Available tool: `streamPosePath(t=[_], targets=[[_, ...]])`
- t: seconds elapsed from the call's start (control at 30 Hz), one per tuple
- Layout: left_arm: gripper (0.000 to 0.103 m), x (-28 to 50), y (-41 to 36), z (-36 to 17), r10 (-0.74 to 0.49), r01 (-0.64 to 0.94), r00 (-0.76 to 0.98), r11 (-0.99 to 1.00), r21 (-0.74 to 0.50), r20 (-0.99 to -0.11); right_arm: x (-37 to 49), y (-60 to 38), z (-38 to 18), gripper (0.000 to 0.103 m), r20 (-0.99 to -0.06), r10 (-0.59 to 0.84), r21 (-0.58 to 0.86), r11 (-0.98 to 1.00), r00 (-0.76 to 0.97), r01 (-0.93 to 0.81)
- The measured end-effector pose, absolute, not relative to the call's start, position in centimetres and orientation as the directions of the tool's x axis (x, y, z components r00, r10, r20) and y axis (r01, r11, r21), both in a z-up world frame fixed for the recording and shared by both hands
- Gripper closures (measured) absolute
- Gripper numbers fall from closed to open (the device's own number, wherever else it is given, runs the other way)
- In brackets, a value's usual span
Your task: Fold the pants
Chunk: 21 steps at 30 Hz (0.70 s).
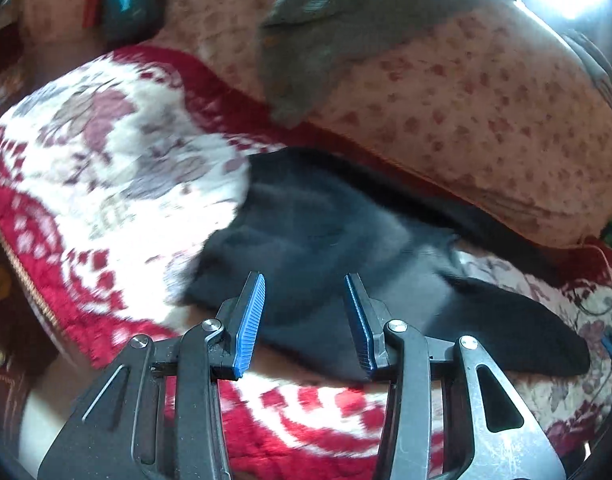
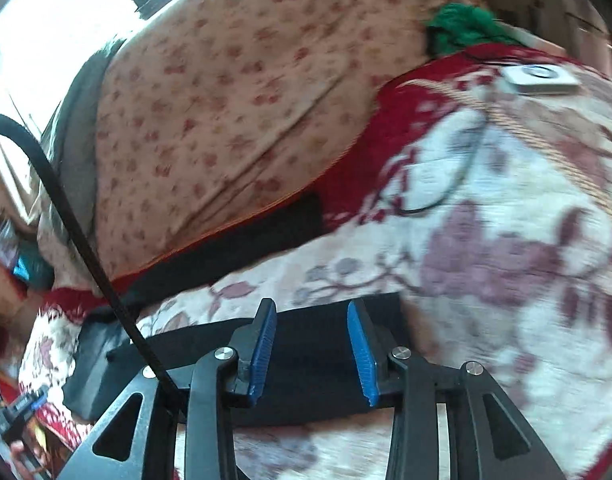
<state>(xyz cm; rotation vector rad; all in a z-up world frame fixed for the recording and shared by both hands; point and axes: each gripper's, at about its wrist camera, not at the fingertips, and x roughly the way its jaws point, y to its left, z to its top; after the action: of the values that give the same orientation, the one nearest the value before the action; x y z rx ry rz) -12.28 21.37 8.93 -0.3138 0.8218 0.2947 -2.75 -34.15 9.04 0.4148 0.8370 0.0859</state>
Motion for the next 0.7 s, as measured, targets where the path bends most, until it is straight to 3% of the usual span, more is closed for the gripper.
streamPosePath(t=[0.3, 0.7], targets=[[0.063, -6.2, 16.2, 7.8, 0.002, -0.232, 0.632, 0.954, -0.187, -0.775, 2.9, -28.6, 5.3, 0.06, -0.694, 0.403, 0.508, 0.861, 0.597, 0.009], [0.061, 4.0, 15.0, 5.5, -0.128, -0.197, 0.616, 0.93, -0.309, -0.777, 9.7, -29.4, -0.7, 0.057, -0.657, 0.512, 0.687, 0.709, 0.553, 0.16]])
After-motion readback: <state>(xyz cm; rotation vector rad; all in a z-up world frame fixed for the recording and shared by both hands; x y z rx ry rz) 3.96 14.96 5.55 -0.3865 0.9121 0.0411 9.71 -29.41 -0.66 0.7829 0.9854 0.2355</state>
